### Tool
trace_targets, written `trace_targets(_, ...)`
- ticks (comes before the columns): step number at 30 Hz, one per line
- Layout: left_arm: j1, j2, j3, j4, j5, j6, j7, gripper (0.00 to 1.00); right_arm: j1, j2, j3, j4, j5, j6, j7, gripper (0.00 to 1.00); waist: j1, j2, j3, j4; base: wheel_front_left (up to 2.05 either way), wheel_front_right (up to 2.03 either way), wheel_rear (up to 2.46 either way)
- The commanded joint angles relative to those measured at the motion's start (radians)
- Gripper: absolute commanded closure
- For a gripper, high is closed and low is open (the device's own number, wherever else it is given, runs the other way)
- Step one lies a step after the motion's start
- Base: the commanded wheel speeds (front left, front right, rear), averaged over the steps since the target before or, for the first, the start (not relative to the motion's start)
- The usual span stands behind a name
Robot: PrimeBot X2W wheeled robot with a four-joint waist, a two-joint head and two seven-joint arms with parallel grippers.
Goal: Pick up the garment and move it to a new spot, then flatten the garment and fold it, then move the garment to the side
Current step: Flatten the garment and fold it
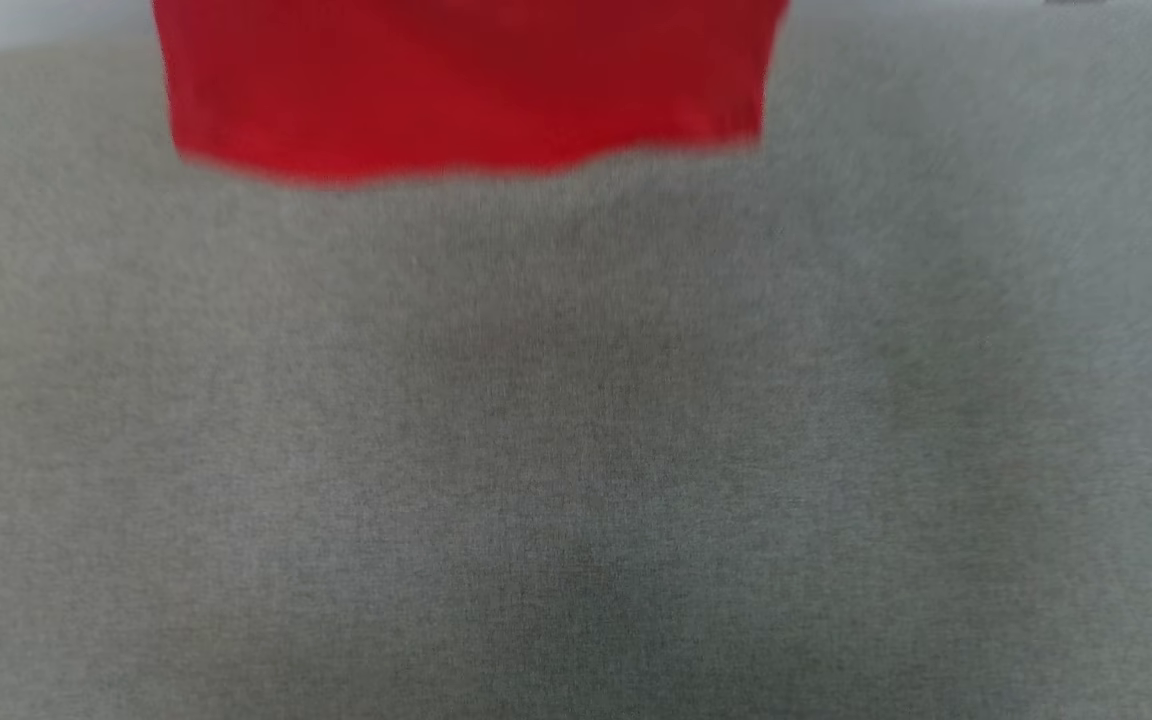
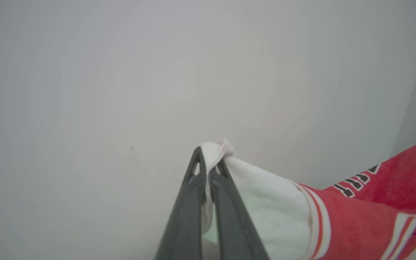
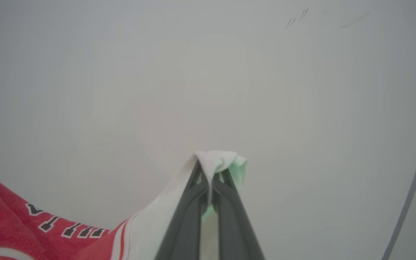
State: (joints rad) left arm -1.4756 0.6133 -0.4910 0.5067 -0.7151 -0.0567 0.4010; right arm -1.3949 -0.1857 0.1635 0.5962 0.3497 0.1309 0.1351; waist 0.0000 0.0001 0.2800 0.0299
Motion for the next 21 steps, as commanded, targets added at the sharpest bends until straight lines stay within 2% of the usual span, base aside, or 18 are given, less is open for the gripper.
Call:
trace_targets(1,-0.042,-0.01,0.004,0.017,0.026,-0.005,-0.052,1.0,-0.035,0.003,0.0,0.026,-0.03,0.0,-0.045,1.0,0.0,-0.0001,0.082,0.008,0.0,0.0,0.0)
trace_targets(6,-0.137,-0.043,0.011,0.102,0.094,-0.025,-0.311,1.0,-0.134,0.004,0.018,0.127,-0.157,0.0,-0.248,1.0,0.0,-0.0001,0.147,0.021,0.0,0.0,0.0)
trace_targets(9,-0.121,-0.063,0.008,0.168,0.098,-0.042,-0.419,1.0,-0.133,0.008,0.085,0.197,-0.191,0.0,-0.282,1.0,0.0,-0.0001,0.162,0.03,0.0,0.0,0.0)
trace_targets(16,0.0,-0.087,-0.039,0.321,0.066,-0.066,-0.456,1.0,-0.034,0.002,0.204,0.297,-0.102,-0.001,-0.256,1.0,0.0,-0.0001,0.157,0.041,0.0,0.0,0.0)
trace_targets(21,0.109,-0.104,-0.071,0.412,0.02,-0.071,-0.42,1.0,0.084,-0.012,0.274,0.284,0.063,0.0,-0.179,1.0,0.0,-0.0001,0.13,0.048,0.0,0.0,0.0)
